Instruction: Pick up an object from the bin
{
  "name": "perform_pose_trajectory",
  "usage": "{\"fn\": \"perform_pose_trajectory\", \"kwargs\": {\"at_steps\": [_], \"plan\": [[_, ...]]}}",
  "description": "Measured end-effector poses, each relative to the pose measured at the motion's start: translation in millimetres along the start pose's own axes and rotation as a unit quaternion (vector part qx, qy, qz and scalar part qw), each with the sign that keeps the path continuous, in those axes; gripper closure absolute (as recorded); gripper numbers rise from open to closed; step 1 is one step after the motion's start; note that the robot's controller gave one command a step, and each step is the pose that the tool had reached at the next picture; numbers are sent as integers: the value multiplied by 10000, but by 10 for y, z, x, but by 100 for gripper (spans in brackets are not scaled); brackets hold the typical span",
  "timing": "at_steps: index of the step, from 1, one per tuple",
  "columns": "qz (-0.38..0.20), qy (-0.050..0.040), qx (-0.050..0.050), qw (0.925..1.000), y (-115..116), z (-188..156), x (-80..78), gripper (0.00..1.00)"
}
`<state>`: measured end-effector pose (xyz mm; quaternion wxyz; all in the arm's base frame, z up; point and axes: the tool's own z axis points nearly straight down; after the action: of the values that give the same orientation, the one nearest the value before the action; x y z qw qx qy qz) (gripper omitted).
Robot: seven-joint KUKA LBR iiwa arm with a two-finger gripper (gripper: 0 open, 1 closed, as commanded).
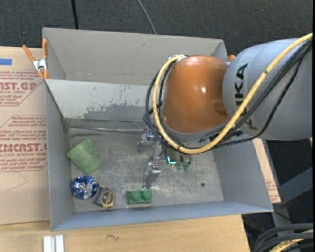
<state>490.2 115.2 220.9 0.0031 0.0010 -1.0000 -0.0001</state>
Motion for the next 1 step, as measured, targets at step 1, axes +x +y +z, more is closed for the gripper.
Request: {"fn": "perform_pose_trajectory", "kwargs": {"at_steps": [1], "plan": [[9, -36, -5, 10000, -8, -32, -18, 100]]}}
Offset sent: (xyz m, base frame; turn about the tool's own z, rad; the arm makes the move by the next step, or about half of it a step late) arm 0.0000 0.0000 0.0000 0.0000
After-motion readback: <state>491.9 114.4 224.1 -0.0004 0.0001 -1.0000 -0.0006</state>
